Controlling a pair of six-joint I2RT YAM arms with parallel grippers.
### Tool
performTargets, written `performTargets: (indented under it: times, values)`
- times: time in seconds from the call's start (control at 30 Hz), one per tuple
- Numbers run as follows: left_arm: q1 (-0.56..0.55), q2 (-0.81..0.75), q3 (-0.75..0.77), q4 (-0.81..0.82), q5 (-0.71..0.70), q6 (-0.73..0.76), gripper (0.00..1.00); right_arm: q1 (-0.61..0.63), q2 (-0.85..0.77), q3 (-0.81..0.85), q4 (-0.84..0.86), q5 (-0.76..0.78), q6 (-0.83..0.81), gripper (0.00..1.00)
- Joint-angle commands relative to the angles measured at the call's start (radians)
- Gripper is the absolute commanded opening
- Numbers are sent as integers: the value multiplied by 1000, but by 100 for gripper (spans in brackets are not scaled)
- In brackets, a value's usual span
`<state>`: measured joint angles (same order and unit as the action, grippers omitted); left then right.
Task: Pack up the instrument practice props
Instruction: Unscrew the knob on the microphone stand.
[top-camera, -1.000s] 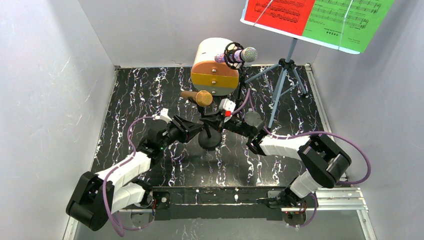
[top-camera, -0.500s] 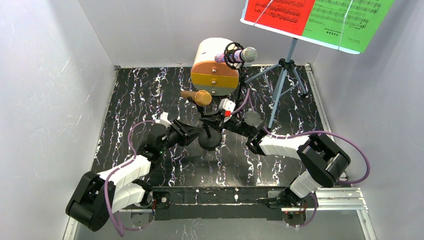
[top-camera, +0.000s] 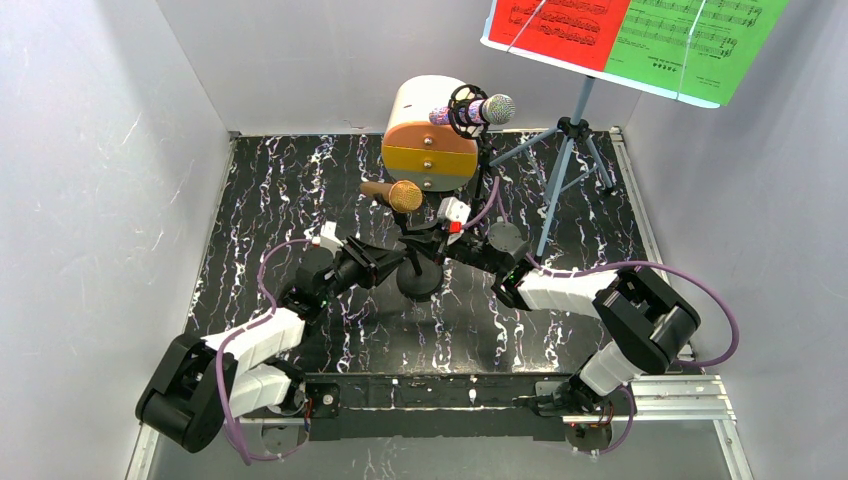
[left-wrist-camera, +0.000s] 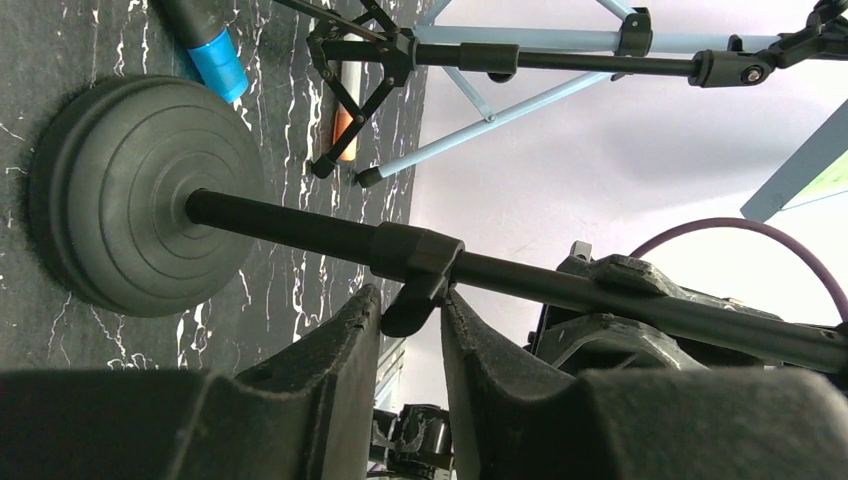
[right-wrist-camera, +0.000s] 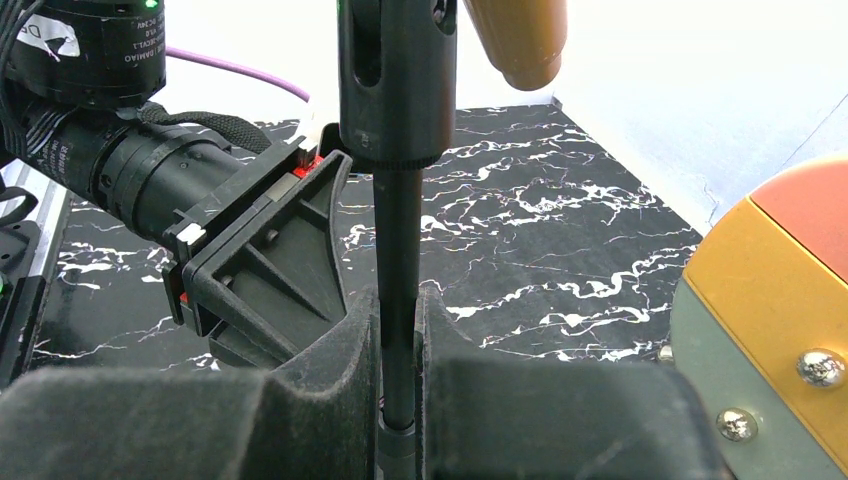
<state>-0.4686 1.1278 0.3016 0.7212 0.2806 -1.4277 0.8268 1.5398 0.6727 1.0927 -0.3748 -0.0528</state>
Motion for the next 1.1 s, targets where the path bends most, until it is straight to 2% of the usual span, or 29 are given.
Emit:
performTargets:
  times: [0.0,0.13,0.2,0.4,0.57,0.7,0.8,0.9,1.0,1.07]
  values:
    - [4,-9,-2,27,-39,-8,24,15,32,7,-85,-37,14,1]
    - [4,-11,-37,47,-64,-79,5,15,35,7,-86,-35,14,1]
    - [4,-15,-67,61,-80,-158,0,15,39,8,-85,-36,16,1]
    - [4,-49,-110,84,-118,-375,0,15,49,24,-99,-49,24,1]
    - [0,-42,-82,80,-130,-443,0,15,48,38,-127,-40,24,1]
    - [-2,-26,-62,76,-123,-429,0,17,50,47,-145,-37,24,1]
    - [-1,-32,-58,73,-120,-376,18,17,46,53,-159,-33,23,1]
    - [7,-67,-45,29,-117,-262,33,17,37,50,-162,-27,21,1]
    - [17,-120,-2,-81,-120,-60,47,17,27,48,-167,-23,19,1]
    - [19,-157,50,-191,-131,182,53,17,24,48,-169,-23,19,1]
